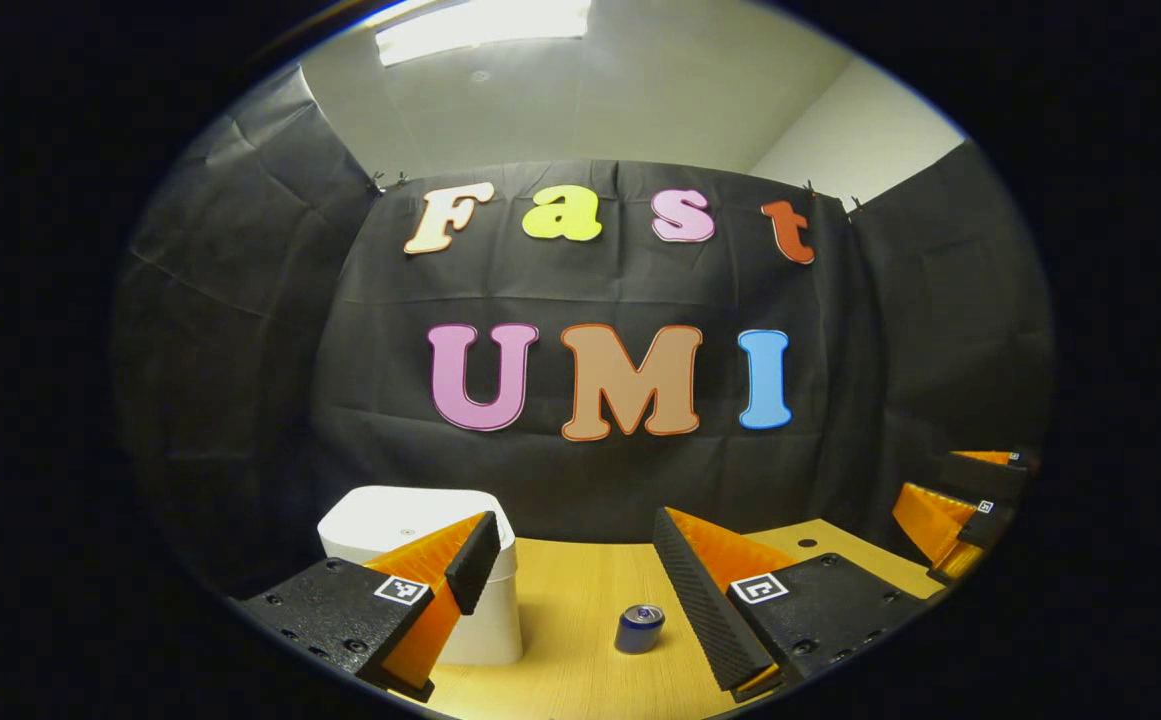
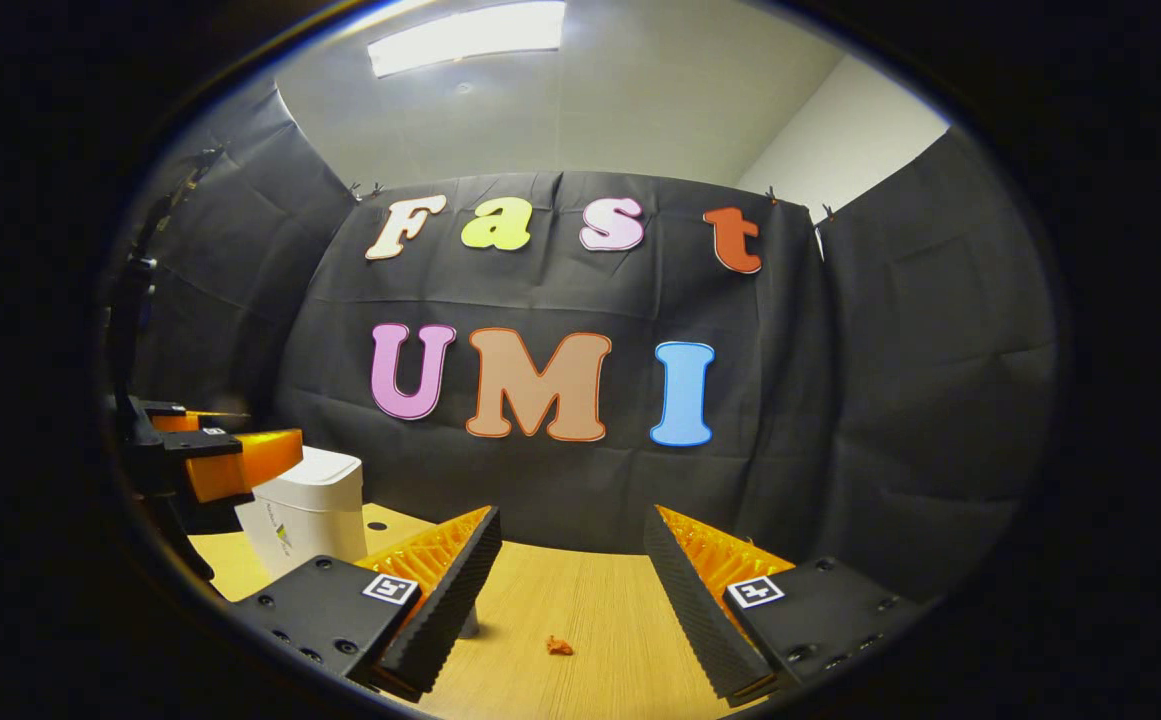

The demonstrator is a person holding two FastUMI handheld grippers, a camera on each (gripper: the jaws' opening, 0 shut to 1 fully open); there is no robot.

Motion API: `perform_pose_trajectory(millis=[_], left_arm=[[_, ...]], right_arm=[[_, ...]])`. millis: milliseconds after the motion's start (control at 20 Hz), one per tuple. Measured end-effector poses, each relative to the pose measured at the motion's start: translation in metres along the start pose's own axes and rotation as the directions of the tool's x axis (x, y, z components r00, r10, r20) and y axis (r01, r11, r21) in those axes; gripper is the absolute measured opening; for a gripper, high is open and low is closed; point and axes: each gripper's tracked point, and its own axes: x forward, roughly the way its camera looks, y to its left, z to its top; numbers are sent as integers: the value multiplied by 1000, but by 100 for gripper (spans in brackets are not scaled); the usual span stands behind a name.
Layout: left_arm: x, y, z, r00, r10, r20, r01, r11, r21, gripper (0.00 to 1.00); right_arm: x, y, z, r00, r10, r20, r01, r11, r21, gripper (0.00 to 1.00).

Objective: Press the lid of the desktop garbage bin to open it, pick up the crumpled paper on the desktop and throw it into the bin, then pick up the pop can on the desktop and drop it into the bin, and finally close the garbage bin lid.

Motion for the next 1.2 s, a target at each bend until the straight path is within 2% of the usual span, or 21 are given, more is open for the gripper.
perform_pose_trajectory(millis=[100,200,500,600,650,800,900,950,1050,1200], left_arm=[[1,3,3,1000,0,13,0,1000,-16,93],[1,1,0,1000,-13,-3,13,999,-34,93],[14,51,4,995,98,30,-98,995,2,92],[22,72,-1,990,137,22,-138,990,30,93],[28,86,-2,986,164,22,-165,985,46,77],[42,108,-8,981,194,19,-195,980,41,31],[53,127,-17,974,228,8,-228,973,22,25],[58,135,-22,969,248,7,-248,969,18,13],[64,151,-28,961,276,9,-276,961,28,0],[77,155,-43,965,261,-8,-260,964,58,0]], right_arm=[[0,1,-1,1000,1,-4,-1,1000,-2,100],[2,2,-1,1000,3,-6,-3,1000,-3,96],[7,7,-2,1000,20,-7,-20,1000,-4,96],[8,7,-4,1000,19,-14,-19,1000,-6,100],[8,7,-5,1000,18,-18,-18,1000,-8,96],[8,7,-9,999,11,-32,-11,1000,-22,96],[9,8,-11,999,2,-41,-3,999,-38,96],[8,7,-13,999,-4,-45,2,999,-46,96],[6,7,-15,999,-15,-52,12,998,-62,96],[4,6,-13,998,-28,-51,24,997,-69,96]])
